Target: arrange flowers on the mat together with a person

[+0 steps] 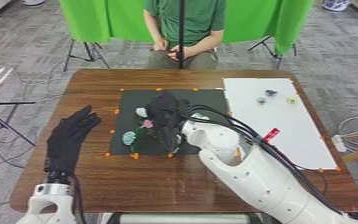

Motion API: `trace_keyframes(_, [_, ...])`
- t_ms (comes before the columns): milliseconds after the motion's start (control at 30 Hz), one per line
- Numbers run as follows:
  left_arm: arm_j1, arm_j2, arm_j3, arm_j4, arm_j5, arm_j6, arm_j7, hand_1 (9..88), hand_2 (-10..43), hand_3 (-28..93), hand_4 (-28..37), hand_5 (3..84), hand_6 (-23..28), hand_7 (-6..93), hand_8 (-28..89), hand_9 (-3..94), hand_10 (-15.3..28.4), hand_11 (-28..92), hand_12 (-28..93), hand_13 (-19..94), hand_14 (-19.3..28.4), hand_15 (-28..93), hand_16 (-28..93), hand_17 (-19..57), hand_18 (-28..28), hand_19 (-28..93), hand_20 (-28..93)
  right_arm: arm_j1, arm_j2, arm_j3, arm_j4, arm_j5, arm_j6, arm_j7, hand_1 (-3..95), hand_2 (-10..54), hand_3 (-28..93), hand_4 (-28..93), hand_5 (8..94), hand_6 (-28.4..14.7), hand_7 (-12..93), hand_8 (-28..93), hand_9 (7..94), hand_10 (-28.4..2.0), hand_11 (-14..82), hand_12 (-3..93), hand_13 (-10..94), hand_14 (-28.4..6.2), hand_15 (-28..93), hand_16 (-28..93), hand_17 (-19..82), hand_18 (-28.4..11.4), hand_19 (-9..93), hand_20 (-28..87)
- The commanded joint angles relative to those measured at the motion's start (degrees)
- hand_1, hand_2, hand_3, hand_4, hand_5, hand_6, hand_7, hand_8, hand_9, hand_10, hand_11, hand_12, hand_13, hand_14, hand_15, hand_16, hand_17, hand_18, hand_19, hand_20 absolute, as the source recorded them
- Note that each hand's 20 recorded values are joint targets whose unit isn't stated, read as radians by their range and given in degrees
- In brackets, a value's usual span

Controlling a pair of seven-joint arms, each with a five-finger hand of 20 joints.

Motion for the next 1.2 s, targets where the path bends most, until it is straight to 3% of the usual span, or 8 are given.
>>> trace_keyframes(33, [0.3, -0.24, 0.06, 0.31, -0.05, -0.41, -0.61, 14.2, -1.5, 69, -28.3, 45.7, 5.0, 11.6, -5, 43.2, 13.4, 16, 15, 34, 18.6, 16, 5, 4.0, 15.1, 11, 18, -0.8, -0.3, 0.6, 0.1, -1.8, -2.3, -0.5, 47.3, -9.5, 74, -28, 69.6, 4.4, 22, -1, 75.9, -7.4, 12.7, 27.5, 66, -8.6, 53, 39, 26, -15.8, 51, 49])
trace_keyframes(167, [0.1, -0.31, 0.07, 0.42, 0.02, -0.62, -0.63, 14.5, -1.6, 69, -28.3, 45.7, 5.0, 11.6, -5, 43.2, 13.4, 16, 15, 34, 18.6, 16, 5, 4.0, 15.1, 12, 18, -0.9, -0.3, 0.7, -0.1, -2.1, -3.6, -0.4, 43.7, -9.5, 78, -28, 67.3, 4.5, 22, -5, 71.7, -8.4, 15.9, 20.5, 62, -9.5, 54, 37, 25, -16.0, 51, 49])
trace_keyframes(367, [0.1, -0.48, -0.01, 0.29, 0.21, -0.7, -0.61, 15.2, -2.0, 70, -28.3, 45.6, 5.0, 11.6, -5, 43.2, 13.4, 16, 16, 34, 18.6, 16, 5, 4.0, 15.1, 11, 18, -1.0, 0.0, 1.3, -0.7, -2.4, -4.5, -0.7, 41.2, -9.5, 80, -28, 65.7, 4.5, 22, -13, 69.7, -8.6, 15.7, 19.5, 60, -9.8, 54, 36, 24, -16.3, 52, 48])
trace_keyframes(633, [-0.1, -0.06, 0.13, 0.29, 0.08, -0.61, -0.62, 15.6, -2.3, 70, -28.3, 45.6, 4.9, 11.7, -5, 43.2, 13.3, 16, 16, 34, 18.7, 16, 5, 4.0, 15.1, 11, 17, -3.6, 1.7, 8.7, -11.6, 6.9, -3.2, 3.0, 38.5, -9.5, 80, -28, 58.1, 4.8, 21, -14, 65.7, -10.2, 14.7, 19.6, 57, -11.3, 53, 35, 22, -16.9, 51, 47])
trace_keyframes(833, [0.2, -0.09, 0.09, 0.08, 0.37, -1.05, -0.77, 15.7, -2.4, 70, -28.3, 45.6, 5.0, 11.8, -5, 43.2, 13.3, 16, 16, 34, 18.6, 16, 5, 4.0, 15.1, 12, 17, -18.4, 2.7, 24.5, -24.3, 35.1, 4.0, 2.6, 35.1, -9.5, 78, -25, 57.6, 4.1, 20, -13, 64.7, -11.2, 14.4, 19.7, 57, -12.2, 50, 33, 21, -17.3, 51, 46])
trace_keyframes(933, [0.2, -0.23, 0.25, 0.01, 0.49, -1.3, -0.7, 15.8, -2.4, 70, -28.3, 45.6, 5.0, 11.8, -5, 43.2, 13.3, 16, 15, 34, 18.6, 16, 5, 4.0, 15.1, 12, 17, -30.4, 1.4, 35.4, -28.1, 55.1, -1.8, -3.7, 28.0, -4.8, 75, -20, 60.9, 2.6, 19, -11, 66.3, -12.5, 15.0, 20.1, 57, -12.7, 41, 30, 21, -16.6, 48, 44])
trace_keyframes(1067, [1.2, -0.68, -0.12, -0.65, 1.24, -1.64, -1.0, 16.0, -2.5, 70, -28.3, 45.6, 5.0, 11.7, -5, 43.2, 13.2, 16, 16, 34, 18.6, 16, 5, 4.0, 15.1, 11, 17, -45.0, -3.2, 47.3, -30.4, 79.4, -12.4, -1.1, 21.7, 0.2, 73, -17, 59.7, 1.0, 16, -10, 62.1, -14.0, 11.4, 19.8, 53, -14.0, 23, 31, 20, -16.5, 35, 39])
trace_keyframes(1200, [1.2, -0.32, 0.16, -0.51, 1.69, -2.42, -1.58, 17.1, -3.3, 71, -28.2, 45.6, 5.0, 11.7, -5, 43.1, 13.2, 16, 16, 34, 18.6, 16, 5, 3.9, 15.1, 11, 17, -54.0, -7.3, 49.9, -30.7, 83.3, -4.9, -7.1, 14.3, 3.4, 73, -17, 50.0, 0.4, 9, -7, 50.8, -14.4, 6.6, 17.6, 41, -14.3, 11, 28, 20, -16.9, 19, 33])
